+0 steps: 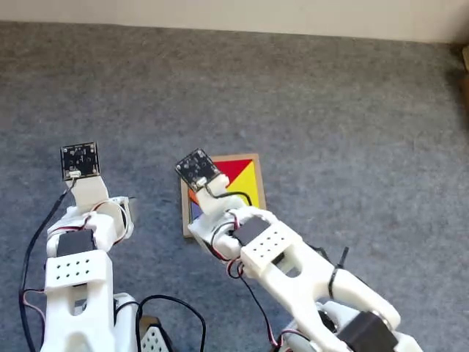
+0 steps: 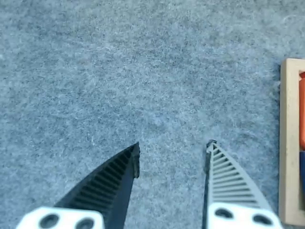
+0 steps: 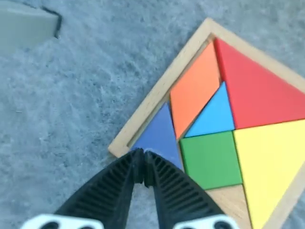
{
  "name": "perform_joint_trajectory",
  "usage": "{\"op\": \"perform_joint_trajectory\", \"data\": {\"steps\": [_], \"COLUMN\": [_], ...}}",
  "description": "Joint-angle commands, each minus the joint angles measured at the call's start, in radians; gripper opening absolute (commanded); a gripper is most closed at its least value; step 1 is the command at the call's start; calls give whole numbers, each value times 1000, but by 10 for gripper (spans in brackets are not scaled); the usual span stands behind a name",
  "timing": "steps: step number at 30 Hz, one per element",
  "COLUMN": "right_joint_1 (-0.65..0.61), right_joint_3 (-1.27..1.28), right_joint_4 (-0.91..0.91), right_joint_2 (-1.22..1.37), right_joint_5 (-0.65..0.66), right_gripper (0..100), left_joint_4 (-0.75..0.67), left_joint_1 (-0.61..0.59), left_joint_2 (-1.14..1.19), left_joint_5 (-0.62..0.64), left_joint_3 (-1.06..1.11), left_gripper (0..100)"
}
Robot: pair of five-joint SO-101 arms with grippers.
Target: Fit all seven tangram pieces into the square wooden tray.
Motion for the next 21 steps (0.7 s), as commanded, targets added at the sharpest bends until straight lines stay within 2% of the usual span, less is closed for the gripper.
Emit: {"op": "perform_joint_trajectory", "data": {"steps": [1,12,21], "right_joint_1": [16,70,110], "right_joint_3": [-8,-101,-28], "right_joint_4": [-42,-70,-24], "right_joint_2": [70,203,-99], "right_joint_5": [-6,-2,-5], "right_gripper": [5,5,5], "left_joint_4": [-17,-17,-15], "left_joint_1": [-12,-12,-10], "left_joint_2": [-16,-16,-18], "left_joint_5": [-8,-8,-8], "left_joint_3": [-5,-4,-5], "left_gripper": [228,228,225]}}
